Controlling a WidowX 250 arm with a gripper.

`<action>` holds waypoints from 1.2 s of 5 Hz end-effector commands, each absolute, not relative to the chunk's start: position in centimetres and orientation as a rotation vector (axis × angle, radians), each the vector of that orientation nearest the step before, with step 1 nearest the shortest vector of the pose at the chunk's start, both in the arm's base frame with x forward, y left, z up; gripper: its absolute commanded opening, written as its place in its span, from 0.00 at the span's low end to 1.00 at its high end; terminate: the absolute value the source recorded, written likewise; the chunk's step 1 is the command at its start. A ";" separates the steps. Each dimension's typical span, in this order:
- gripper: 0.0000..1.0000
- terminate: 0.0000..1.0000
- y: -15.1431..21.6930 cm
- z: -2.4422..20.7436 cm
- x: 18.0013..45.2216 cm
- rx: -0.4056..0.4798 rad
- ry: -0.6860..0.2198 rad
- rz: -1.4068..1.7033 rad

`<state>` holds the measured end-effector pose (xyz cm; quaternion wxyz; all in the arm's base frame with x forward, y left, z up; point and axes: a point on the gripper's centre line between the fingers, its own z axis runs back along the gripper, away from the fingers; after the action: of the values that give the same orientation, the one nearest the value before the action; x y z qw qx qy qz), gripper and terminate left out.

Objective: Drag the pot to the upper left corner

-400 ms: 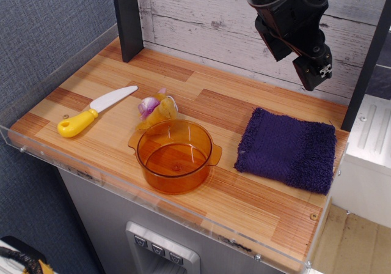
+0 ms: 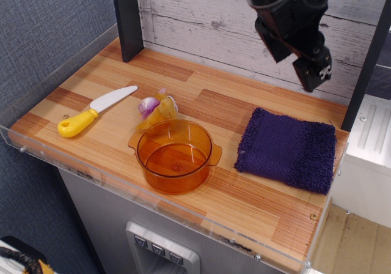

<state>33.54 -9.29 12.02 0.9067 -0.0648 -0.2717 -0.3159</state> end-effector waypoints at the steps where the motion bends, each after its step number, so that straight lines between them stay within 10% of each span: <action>1: 1.00 0.00 -8.9 14.9 31.1 -0.175 -0.637 -0.635; 6: 1.00 0.00 -5.6 14.4 20.1 -0.167 -0.490 -0.422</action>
<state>19.89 -5.12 13.50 0.9490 -0.0861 -0.2292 -0.1987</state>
